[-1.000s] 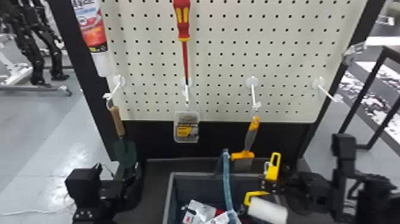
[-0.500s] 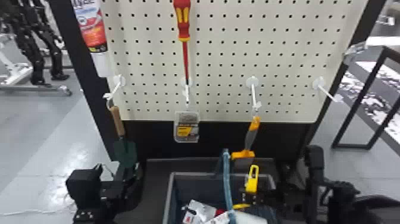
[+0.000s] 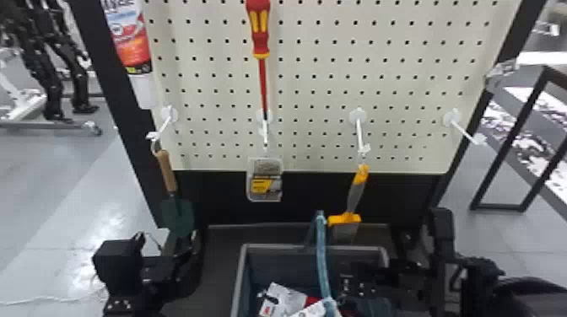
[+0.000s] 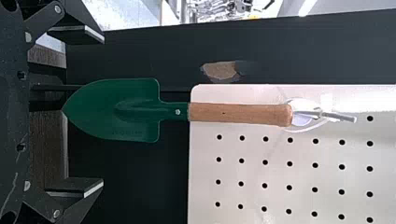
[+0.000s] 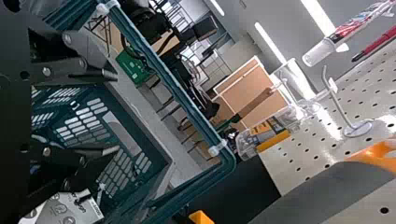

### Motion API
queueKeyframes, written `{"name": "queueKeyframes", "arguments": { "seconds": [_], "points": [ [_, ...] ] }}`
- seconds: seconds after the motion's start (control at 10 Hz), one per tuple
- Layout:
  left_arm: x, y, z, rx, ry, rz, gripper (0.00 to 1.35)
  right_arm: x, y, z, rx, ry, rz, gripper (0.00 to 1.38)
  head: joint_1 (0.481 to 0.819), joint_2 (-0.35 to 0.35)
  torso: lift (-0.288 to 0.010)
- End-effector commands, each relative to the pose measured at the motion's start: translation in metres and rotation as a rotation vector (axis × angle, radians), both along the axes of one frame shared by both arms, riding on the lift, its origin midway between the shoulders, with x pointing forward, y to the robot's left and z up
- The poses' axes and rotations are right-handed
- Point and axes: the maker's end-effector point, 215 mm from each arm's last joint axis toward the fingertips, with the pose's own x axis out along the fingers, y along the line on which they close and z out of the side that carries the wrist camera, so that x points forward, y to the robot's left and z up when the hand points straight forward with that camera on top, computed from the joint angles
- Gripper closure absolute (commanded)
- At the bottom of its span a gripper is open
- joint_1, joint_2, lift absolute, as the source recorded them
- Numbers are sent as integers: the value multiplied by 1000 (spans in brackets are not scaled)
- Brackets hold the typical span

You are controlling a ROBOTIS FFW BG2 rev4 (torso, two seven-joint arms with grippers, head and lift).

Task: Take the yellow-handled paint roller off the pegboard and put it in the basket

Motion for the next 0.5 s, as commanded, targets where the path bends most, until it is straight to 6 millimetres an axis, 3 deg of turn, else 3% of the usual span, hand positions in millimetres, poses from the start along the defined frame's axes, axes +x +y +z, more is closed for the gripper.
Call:
{"name": "queueKeyframes", "arguments": {
  "seconds": [0.0,0.4],
  "points": [
    [0,-1,0,-4,-1,1,216,3,-4,1,-1,-8,-10,171,549,0,-100],
    [0,-1,1,-6,-2,1,214,2,-3,2,8,-7,-14,243,549,0,-100]
  ]
}}
